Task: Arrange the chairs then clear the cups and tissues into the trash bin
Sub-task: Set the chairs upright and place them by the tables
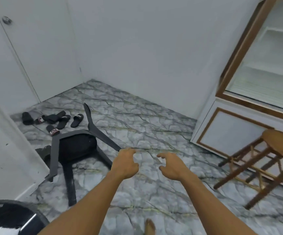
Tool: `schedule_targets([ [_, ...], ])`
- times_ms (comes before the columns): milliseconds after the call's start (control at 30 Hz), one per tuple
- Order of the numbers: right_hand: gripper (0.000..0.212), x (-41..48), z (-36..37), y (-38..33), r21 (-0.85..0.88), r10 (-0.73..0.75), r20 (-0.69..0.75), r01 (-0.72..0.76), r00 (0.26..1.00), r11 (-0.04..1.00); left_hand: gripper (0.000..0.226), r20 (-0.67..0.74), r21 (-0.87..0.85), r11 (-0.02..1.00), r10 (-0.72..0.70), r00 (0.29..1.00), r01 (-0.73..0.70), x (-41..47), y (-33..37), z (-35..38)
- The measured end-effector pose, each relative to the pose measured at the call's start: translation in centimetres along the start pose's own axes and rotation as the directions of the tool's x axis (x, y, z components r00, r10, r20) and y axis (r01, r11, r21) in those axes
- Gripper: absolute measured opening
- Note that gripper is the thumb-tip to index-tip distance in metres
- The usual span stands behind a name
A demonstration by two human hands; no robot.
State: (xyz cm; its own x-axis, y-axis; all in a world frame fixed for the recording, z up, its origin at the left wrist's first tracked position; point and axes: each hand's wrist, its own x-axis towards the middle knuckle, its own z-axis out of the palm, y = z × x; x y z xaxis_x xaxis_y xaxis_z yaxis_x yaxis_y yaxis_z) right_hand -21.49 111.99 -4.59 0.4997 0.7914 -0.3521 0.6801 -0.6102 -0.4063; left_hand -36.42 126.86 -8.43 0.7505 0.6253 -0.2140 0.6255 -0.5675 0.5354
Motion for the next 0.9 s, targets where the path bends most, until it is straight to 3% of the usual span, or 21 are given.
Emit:
schedule_targets([
  [300, 0.055, 24.4, -9.2, -1.5, -0.062, -0.211, 0.167, 0.224, 0.963, 0.973, 0.064, -0.077, -0.048, 0.953, -0.303, 0.950, 0.300, 18.9, -1.5, -4.9],
  [533, 0.055, 45.2, -11.6, -6.8, -0.112, -0.393, 0.257, 0.431, 0.883, 0.895, 0.069, -0.162, -0.179, 0.864, -0.498, 0.852, 0.471, 35.6, -7.0, -7.5],
  [667, 0.056, 56.5, -12.8, -9.3, -0.159, -0.410, 0.363, 0.489, 0.837, 0.858, 0.069, -0.152, -0.261, 0.793, -0.596, 0.788, 0.550, 44.6, -11.2, -9.2],
  [900, 0.050, 72.6, -15.7, -17.9, -0.206, -0.440, 0.491, 0.591, 0.752, 0.780, 0.026, -0.196, -0.354, 0.663, -0.742, 0.641, 0.659, 52.8, -18.1, -17.1],
])
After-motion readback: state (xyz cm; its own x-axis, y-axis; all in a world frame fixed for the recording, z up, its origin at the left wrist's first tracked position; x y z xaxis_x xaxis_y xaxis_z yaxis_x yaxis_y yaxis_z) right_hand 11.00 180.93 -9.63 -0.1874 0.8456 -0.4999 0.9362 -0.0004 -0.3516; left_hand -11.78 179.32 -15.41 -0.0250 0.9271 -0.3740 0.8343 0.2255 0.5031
